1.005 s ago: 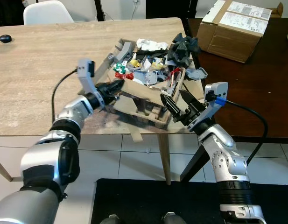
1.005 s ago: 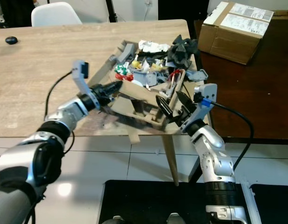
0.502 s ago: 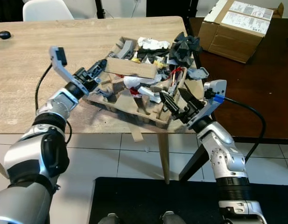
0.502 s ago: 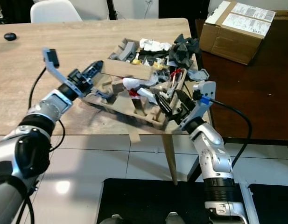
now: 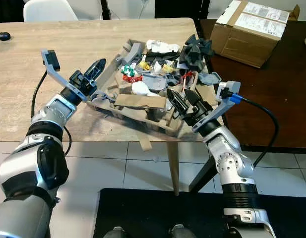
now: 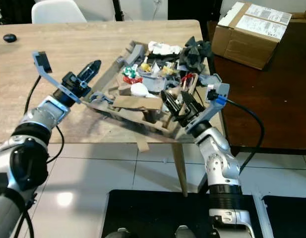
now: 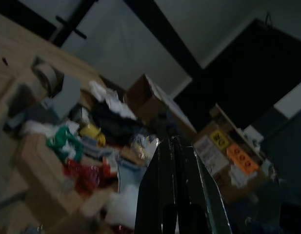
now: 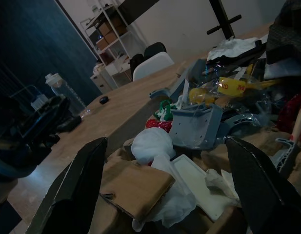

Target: Picking trash to rubbish bin

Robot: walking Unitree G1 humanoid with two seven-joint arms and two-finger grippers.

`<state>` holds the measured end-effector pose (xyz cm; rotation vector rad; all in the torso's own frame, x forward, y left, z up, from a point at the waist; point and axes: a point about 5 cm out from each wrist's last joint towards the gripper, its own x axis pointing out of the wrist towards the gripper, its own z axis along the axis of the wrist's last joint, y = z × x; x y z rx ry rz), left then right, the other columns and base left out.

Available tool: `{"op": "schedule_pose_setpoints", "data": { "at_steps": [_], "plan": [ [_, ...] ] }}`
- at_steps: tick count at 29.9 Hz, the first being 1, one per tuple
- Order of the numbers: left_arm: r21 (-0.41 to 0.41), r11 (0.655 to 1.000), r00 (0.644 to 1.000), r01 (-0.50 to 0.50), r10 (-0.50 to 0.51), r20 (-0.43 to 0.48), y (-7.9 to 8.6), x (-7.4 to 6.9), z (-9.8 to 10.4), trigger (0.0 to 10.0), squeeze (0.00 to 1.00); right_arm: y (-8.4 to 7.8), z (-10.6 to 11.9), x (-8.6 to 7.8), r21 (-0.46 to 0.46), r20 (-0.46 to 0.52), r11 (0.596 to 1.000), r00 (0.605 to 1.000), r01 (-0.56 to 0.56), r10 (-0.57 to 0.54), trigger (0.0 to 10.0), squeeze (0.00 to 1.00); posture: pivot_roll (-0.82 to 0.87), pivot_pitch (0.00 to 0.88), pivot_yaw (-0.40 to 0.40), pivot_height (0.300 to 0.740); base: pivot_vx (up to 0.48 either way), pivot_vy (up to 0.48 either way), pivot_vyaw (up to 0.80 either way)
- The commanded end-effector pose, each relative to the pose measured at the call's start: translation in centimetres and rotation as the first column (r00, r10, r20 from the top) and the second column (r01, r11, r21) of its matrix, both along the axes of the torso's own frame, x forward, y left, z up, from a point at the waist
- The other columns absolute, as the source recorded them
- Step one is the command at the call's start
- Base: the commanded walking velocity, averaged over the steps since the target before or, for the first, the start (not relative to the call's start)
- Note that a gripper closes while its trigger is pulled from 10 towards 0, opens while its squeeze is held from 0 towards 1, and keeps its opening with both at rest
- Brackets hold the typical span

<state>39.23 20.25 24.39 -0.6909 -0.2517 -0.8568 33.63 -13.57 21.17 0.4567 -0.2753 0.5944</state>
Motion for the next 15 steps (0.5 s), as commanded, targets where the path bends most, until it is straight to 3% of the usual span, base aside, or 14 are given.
{"op": "schedule_pose_setpoints", "data": {
  "at_steps": [1, 2, 3, 4, 5, 6, 7, 8, 15],
  "plan": [
    [0.095, 0.995, 1.000, 0.027, -0.027, -0.004, -0.2, -0.3, -1.0, 0.0, 0.00, 0.4, -0.4, 0.0, -0.008, -0.019, 1.000, 1.000, -0.007, 0.007, 10.0, 1.00, 0.05, 0.207, 0.039, 0.740, 0.000, 0.000, 0.00],
    [0.166, 0.986, 1.000, 0.026, -0.026, 0.001, -0.7, -0.3, -1.4, 0.0, 0.00, 0.4, -0.5, 0.0, -0.011, -0.018, 1.000, 1.000, -0.005, 0.004, 10.0, 0.58, 0.05, 0.202, 0.038, 0.740, 0.000, 0.000, 0.00],
    [0.234, 0.972, 1.000, 0.008, -0.010, 0.007, -1.0, -0.2, -1.7, 8.7, 0.00, 0.4, -0.5, 0.1, -0.016, -0.016, 1.000, 1.000, -0.002, 0.001, 10.0, 0.00, 0.05, 0.202, 0.038, 0.740, 0.000, 0.000, 0.00],
    [0.307, 0.951, 1.000, -0.018, 0.013, 0.019, -1.2, -0.1, -2.1, 10.0, 0.00, 0.4, -0.5, 0.1, -0.022, -0.013, 1.000, 1.000, 0.001, -0.002, 10.0, 0.00, 0.05, 0.202, 0.038, 0.740, 0.000, 0.000, 0.00],
    [0.351, 0.936, 0.999, -0.035, 0.026, 0.030, -1.4, -0.1, -2.3, 10.0, 0.00, 0.4, -0.4, 0.1, -0.024, -0.013, 1.000, 1.000, 0.003, -0.003, 10.0, 0.00, 0.05, 0.202, 0.038, 0.740, 0.000, 0.000, 0.00],
    [0.403, 0.912, 0.997, -0.071, 0.055, 0.052, -1.6, 0.0, -2.4, 10.0, 0.23, 0.4, -0.4, 0.1, -0.025, -0.012, 1.000, 1.000, 0.004, -0.004, 10.0, 0.00, 0.06, 0.193, 0.037, 0.740, 0.000, 0.000, 0.00],
    [0.459, 0.884, 0.995, -0.089, 0.057, 0.083, -1.9, 0.0, -2.5, 10.0, 0.23, 0.4, -0.4, 0.1, -0.027, -0.012, 1.000, 1.000, 0.004, -0.004, 10.0, 0.00, 0.06, 0.193, 0.037, 0.740, 0.000, 0.000, 0.00],
    [0.490, 0.865, 0.992, -0.105, 0.058, 0.110, -2.2, 0.1, -2.5, 10.0, 1.00, 0.4, -0.4, 0.1, -0.037, -0.007, 0.999, 1.000, 0.005, -0.005, 10.0, 0.00, 0.06, 0.191, 0.041, 0.740, 0.000, 0.000, 0.00],
    [0.518, 0.850, 0.988, -0.095, 0.017, 0.153, -2.7, 0.0, -2.1, 10.0, 1.00, 0.4, -0.5, 0.0, -0.095, 0.011, 0.995, 1.000, 0.007, -0.006, 10.0, 0.00, 0.05, 0.186, 0.047, 0.740, 0.000, 0.000, 0.00]
  ]
}}
